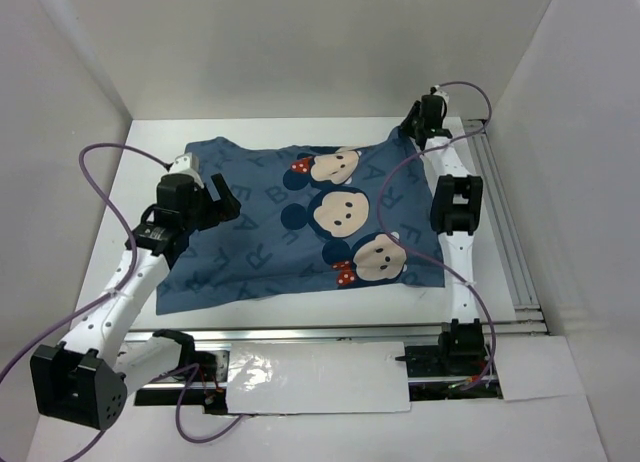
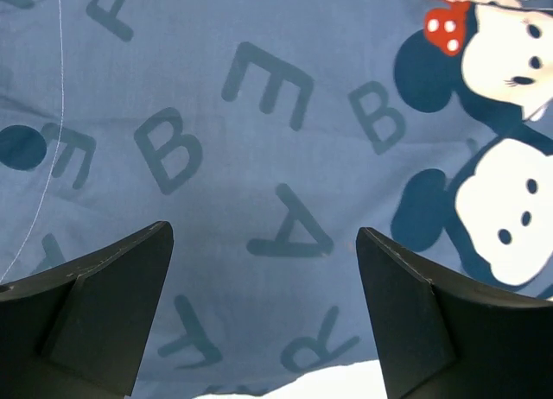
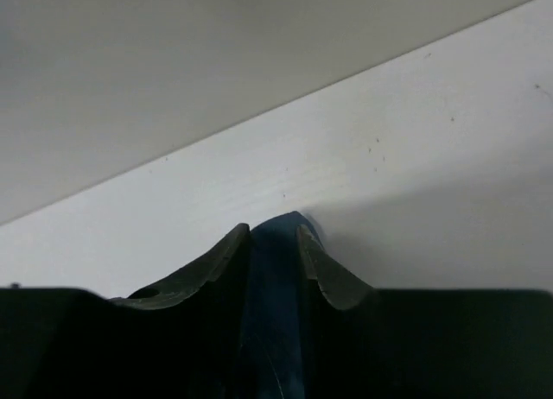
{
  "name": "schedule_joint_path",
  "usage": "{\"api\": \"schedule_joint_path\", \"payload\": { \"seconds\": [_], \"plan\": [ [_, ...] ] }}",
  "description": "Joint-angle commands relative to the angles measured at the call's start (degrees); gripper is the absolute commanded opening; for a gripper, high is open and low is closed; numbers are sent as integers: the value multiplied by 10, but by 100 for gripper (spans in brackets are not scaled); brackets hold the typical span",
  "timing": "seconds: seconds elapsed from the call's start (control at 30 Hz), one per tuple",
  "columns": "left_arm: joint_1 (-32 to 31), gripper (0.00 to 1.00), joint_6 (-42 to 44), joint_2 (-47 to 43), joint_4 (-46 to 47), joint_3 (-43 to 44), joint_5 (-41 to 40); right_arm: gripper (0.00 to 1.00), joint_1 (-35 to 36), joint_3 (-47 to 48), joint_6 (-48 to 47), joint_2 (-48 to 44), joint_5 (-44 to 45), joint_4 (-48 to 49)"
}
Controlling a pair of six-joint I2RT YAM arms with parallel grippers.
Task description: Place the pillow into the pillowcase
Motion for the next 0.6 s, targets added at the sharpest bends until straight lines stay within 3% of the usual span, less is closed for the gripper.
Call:
{"api": "schedule_joint_path", "payload": {
  "seconds": [0.0,0.1,0.13,0.2,0.23,0.37,0.5,0.57],
  "plan": [
    [-15,100,-15,-38,-11,22,-39,36,-6,-81,24,-141,34,142],
    [-27,100,-34,-59,-23,22,-45,46,-6,-192,-11,-252,86,124],
    [-27,100,-41,-73,-23,17,-45,53,-6,-192,-22,-271,94,46],
    [-34,100,-47,-86,-43,17,-45,88,-11,-192,-49,-310,112,-40],
    [-39,100,-54,-96,-51,17,-45,100,-11,-205,-57,-357,124,-98],
    [-45,100,-73,-109,-95,22,-78,100,-11,-330,-52,-501,161,-140],
    [-57,100,-79,-115,-118,22,-96,100,-17,-544,-47,-659,114,-79],
    [-63,100,-79,-120,-118,17,-101,100,-18,-604,-47,-742,92,-47]
  ]
}}
